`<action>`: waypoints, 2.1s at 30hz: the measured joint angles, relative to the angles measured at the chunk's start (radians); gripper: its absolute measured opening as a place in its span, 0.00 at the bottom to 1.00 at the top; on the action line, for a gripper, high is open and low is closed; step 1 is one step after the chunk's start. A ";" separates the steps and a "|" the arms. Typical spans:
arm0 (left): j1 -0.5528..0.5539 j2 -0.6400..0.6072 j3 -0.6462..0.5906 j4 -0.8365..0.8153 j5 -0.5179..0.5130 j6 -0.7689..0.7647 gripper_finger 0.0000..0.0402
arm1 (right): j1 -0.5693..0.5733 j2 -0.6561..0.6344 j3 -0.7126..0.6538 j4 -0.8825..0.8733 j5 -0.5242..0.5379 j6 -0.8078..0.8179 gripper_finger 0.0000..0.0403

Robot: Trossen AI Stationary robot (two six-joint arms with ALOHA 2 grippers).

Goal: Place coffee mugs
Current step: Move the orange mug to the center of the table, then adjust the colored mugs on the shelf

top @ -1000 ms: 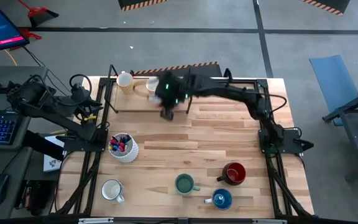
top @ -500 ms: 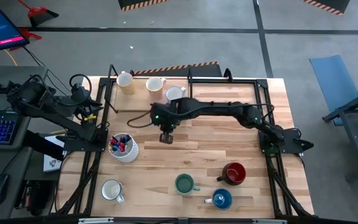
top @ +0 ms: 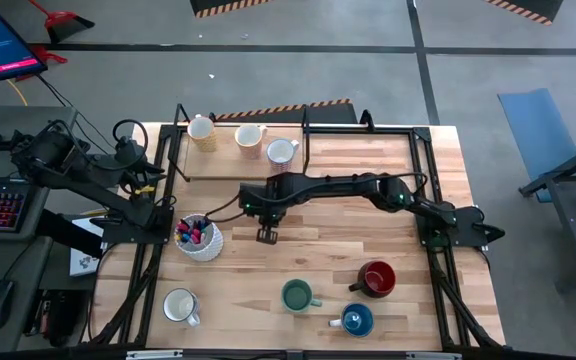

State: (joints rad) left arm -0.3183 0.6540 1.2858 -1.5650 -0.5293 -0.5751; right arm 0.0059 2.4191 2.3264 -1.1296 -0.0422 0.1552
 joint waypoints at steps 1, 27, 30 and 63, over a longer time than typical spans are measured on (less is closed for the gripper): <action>0.000 0.000 0.000 0.000 0.000 0.000 0.15 | 0.000 0.001 0.000 0.000 0.000 0.005 0.00; 0.000 0.000 0.000 0.000 0.026 -0.016 0.15 | 0.004 0.014 0.000 0.058 0.006 0.054 0.22; 0.000 0.000 0.000 -0.001 0.026 -0.016 0.15 | 0.004 0.002 0.015 0.045 0.006 0.054 0.25; 0.000 0.000 0.000 -0.001 -0.003 0.003 0.15 | -0.244 -0.121 0.030 0.242 0.070 -0.005 0.26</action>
State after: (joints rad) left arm -0.3186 0.6544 1.2861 -1.5660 -0.5323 -0.5716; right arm -0.2378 2.2986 2.3562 -0.8875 0.0279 0.1497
